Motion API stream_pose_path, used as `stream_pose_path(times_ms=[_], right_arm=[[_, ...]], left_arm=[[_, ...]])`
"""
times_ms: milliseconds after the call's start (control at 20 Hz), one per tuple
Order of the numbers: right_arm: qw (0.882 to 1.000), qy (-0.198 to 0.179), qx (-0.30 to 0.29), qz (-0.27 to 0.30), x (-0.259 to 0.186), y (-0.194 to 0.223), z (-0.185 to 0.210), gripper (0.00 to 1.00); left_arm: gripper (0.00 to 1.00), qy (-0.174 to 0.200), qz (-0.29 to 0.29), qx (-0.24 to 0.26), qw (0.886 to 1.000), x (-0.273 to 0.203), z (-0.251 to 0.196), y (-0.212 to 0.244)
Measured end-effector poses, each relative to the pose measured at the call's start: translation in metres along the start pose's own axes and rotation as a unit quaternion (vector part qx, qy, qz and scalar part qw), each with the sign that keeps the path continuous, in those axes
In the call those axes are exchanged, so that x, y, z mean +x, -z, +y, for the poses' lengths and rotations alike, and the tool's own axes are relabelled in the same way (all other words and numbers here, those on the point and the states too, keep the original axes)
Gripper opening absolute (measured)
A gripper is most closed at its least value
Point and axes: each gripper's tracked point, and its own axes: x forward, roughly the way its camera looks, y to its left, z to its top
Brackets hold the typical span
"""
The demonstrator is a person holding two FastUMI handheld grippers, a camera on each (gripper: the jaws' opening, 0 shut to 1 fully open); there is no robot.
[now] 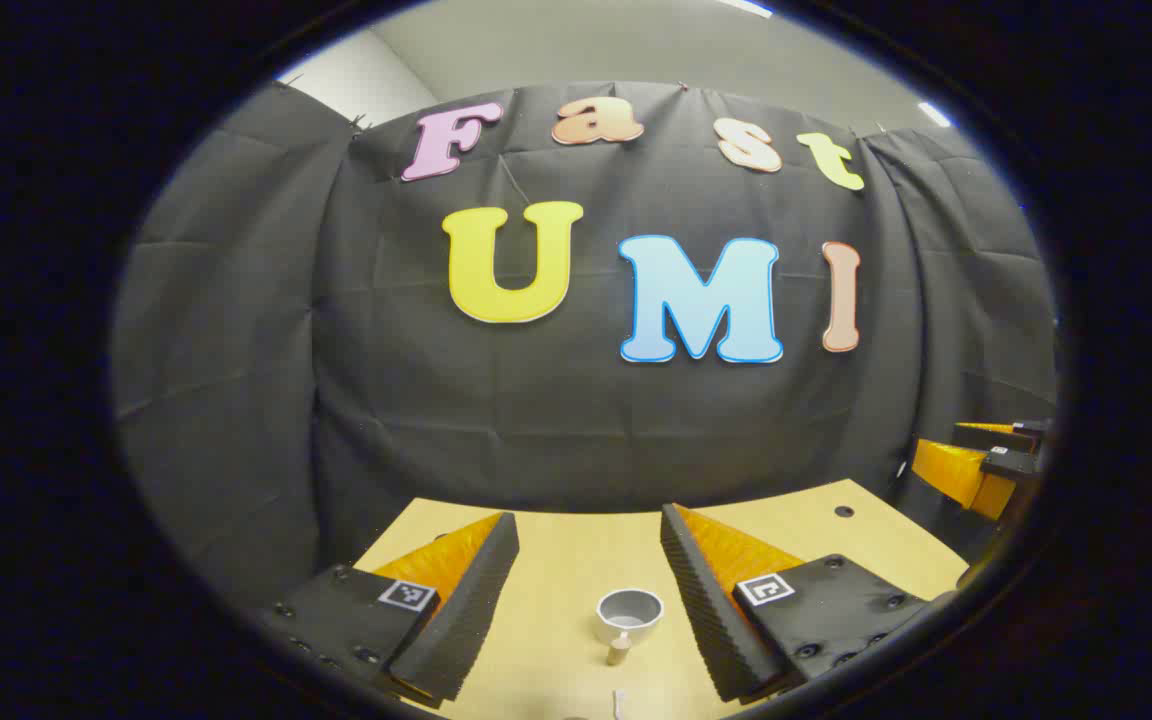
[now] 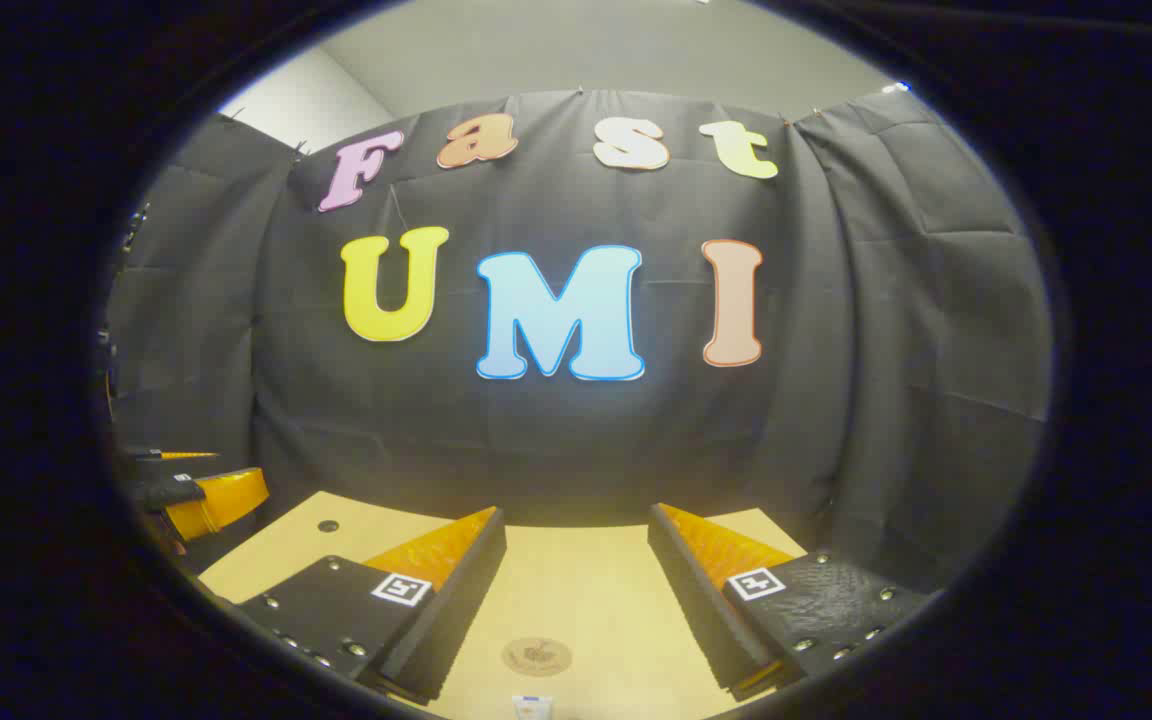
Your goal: Put the toothbrush and toothpaste on the desktop into the cup, then pick up the cup and place it on the coaster on the desktop.
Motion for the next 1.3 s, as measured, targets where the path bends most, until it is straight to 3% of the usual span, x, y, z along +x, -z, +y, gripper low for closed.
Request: stream_pose_path(times_ms=[50,100,600,650,750,800,1300], right_arm=[[1.0,-0.002,0.001,0.0,0.001,0.0,0.001,0.92],[1.0,-0.006,0.003,0.003,0.0,0.0,0.001,0.92],[0.999,-0.023,0.004,0.043,0.002,0.012,0.006,0.92],[0.998,-0.024,0.002,0.049,0.003,0.014,0.006,0.92],[0.997,-0.03,0.0,0.07,0.002,0.025,0.008,0.9],[0.996,-0.034,0.0,0.08,0.004,0.03,0.009,0.92],[0.984,-0.056,-0.002,0.172,0.0,0.088,0.018,0.92]], left_arm=[[0.93,-0.001,0.0,0.002,1.0,0.0,-0.001,-0.001],[0.86,0.0,0.002,0.005,1.0,-0.001,-0.003,0.0],[0.86,0.011,0.029,-0.003,1.0,-0.001,-0.023,0.012],[0.93,0.012,0.034,-0.004,0.999,0.0,-0.025,0.015],[0.9,0.012,0.051,-0.007,0.999,0.002,-0.025,0.027],[0.94,0.013,0.06,-0.013,0.998,0.003,-0.026,0.032],[0.94,0.008,0.155,-0.035,0.987,0.005,-0.019,0.111]])
